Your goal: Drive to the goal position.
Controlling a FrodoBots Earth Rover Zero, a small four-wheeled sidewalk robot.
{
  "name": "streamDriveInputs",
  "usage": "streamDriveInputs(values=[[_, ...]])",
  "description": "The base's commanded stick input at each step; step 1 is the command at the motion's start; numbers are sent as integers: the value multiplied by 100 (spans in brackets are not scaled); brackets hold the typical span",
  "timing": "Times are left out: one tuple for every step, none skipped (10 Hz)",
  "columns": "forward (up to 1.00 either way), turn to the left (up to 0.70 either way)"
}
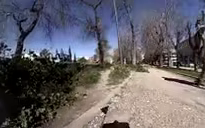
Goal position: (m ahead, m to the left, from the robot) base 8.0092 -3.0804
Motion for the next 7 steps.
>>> streamDriveInputs(values=[[30, 25], [30, 42], [30, 55], [30, 56], [30, 19], [30, 0], [33, 0]])
